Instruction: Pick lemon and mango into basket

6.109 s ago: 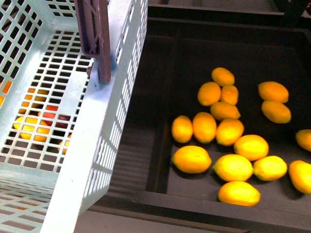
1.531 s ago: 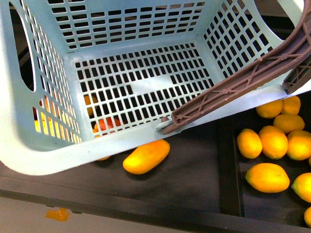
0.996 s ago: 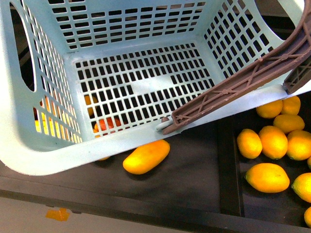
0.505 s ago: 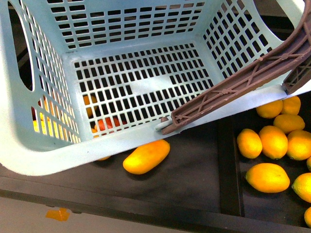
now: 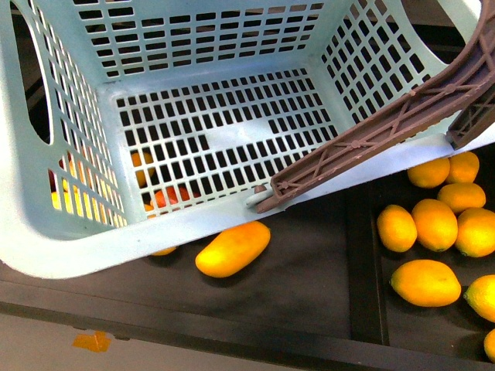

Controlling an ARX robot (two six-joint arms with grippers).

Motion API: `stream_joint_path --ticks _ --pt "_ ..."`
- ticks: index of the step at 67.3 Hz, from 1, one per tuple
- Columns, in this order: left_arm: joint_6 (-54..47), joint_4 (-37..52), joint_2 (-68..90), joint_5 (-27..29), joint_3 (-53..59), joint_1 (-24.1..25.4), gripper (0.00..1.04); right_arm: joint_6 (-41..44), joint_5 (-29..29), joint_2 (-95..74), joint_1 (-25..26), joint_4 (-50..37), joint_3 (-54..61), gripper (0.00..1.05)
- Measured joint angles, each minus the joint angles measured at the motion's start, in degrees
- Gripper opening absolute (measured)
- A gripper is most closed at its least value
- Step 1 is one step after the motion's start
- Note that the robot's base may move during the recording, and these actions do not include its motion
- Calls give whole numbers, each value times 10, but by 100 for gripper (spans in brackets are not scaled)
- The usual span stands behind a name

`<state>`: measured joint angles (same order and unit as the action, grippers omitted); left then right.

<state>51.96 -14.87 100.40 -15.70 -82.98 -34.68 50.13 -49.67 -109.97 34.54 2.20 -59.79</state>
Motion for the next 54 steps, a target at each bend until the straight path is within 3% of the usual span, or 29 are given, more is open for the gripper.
stream_joint_path --ticks 12,20,29,42,54 --pt "0 0 0 -2 0 0 15 -139 -72 143 -10 -104 86 79" --pt "0 0 0 -2 0 0 15 -234 -71 219 -38 -192 147 79" --pt "0 0 0 -1 0 0 15 -338 -33 272 -101 -280 216 79" --pt "0 0 0 -1 0 0 15 -496 65 276 -206 -432 273 79" --pt "0 0 0 -2 0 0 15 -570 149 272 -307 -457 274 79"
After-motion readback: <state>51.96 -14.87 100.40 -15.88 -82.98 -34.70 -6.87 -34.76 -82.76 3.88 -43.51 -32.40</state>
